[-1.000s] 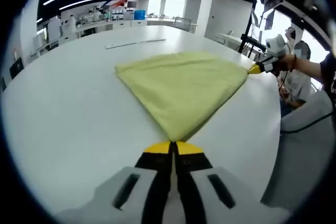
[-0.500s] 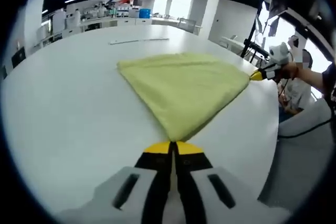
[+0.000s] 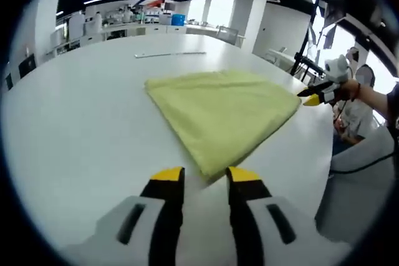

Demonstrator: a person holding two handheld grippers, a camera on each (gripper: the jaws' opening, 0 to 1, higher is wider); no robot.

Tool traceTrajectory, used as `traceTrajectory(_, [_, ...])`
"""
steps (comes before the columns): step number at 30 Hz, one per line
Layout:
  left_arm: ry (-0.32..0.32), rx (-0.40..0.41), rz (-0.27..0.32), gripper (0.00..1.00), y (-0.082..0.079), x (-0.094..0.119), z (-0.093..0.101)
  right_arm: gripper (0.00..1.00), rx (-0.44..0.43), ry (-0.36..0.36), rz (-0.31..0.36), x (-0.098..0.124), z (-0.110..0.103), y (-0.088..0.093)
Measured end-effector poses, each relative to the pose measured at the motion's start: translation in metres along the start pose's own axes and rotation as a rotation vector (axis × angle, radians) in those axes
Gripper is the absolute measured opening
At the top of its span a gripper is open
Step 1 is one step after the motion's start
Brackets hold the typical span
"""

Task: Fold the garment on the visible template until the final outline fits inside the template.

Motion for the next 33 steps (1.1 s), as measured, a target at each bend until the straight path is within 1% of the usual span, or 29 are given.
traceTrajectory(2, [0.015, 0.023, 0.016, 0.29, -0.005, 0.003, 0.003, 0.48, 0.001, -0.001, 0.011, 0.002, -0.002, -0.004])
traceTrajectory(5, [0.023, 0.020, 0.045, 0.36, -0.014, 0.009, 0.008, 0.59, 0.014, 0.015, 0.025, 0.007, -0.010, -0.011])
traceTrajectory(8, [0.026, 0.033, 0.068, 0.45, -0.023, 0.015, 0.014, 0.66, 0.017, 0.012, 0.038, 0.010, -0.014, -0.015])
traceTrajectory(9, [0.025, 0.035, 0.072, 0.51, -0.024, 0.016, 0.016, 0.70, 0.015, 0.012, 0.041, 0.012, -0.016, -0.019])
traceTrajectory(11, [0.016, 0.035, 0.083, 0.59, -0.028, 0.019, 0.020, 0.74, 0.031, 0.012, 0.056, 0.016, -0.022, -0.023])
traceTrajectory(12, [0.014, 0.035, 0.086, 0.62, -0.030, 0.022, 0.022, 0.75, 0.035, 0.010, 0.059, 0.018, -0.024, -0.025])
traceTrajectory(15, [0.016, 0.043, 0.094, 0.64, -0.035, 0.029, 0.026, 0.77, 0.035, 0.005, 0.076, 0.024, -0.029, -0.031])
traceTrajectory(17, [0.010, 0.038, 0.081, 0.66, -0.038, 0.032, 0.028, 0.79, 0.037, 0.007, 0.091, 0.028, -0.034, -0.036])
traceTrajectory(19, [0.003, 0.031, 0.067, 0.70, -0.039, 0.034, 0.030, 0.82, 0.030, 0.008, 0.091, 0.032, -0.037, -0.039])
traceTrajectory(21, [0.000, 0.029, 0.083, 0.72, -0.042, 0.038, 0.034, 0.85, 0.029, 0.009, 0.098, 0.036, -0.042, -0.041])
traceTrajectory(22, [-0.002, 0.041, 0.095, 0.73, -0.044, 0.040, 0.037, 0.85, 0.028, 0.009, 0.098, 0.037, -0.044, -0.041])
traceTrajectory(24, [-0.002, 0.054, 0.113, 0.74, -0.046, 0.042, 0.039, 0.86, 0.034, 0.006, 0.094, 0.040, -0.048, -0.041])
traceTrajectory(27, [-0.013, 0.045, 0.112, 0.81, -0.045, 0.044, 0.042, 0.92, 0.048, 0.006, 0.093, 0.045, -0.051, -0.042])
traceTrajectory(29, [-0.050, 0.015, 0.105, 0.85, -0.043, 0.046, 0.040, 0.94, 0.042, 0.008, 0.091, 0.047, -0.051, -0.041])
traceTrajectory(31, [-0.060, 0.007, 0.122, 0.91, -0.042, 0.047, 0.043, 0.95, 0.038, 0.007, 0.095, 0.049, -0.053, -0.040])
traceTrajectory(33, [-0.072, 0.010, 0.123, 0.95, -0.041, 0.050, 0.046, 0.98, 0.036, 0.005, 0.093, 0.050, -0.054, -0.040])
Point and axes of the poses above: the point that each gripper's makers call its tool centre point, and the gripper's own axes: x roughly backward along the fingers, z roughly to its right, y roughly out of its underside, the point moved 8 cm from there along x, roughly backward along the fingers, and after that the axes turned 1 degree about -y, right-handed, at the moved point
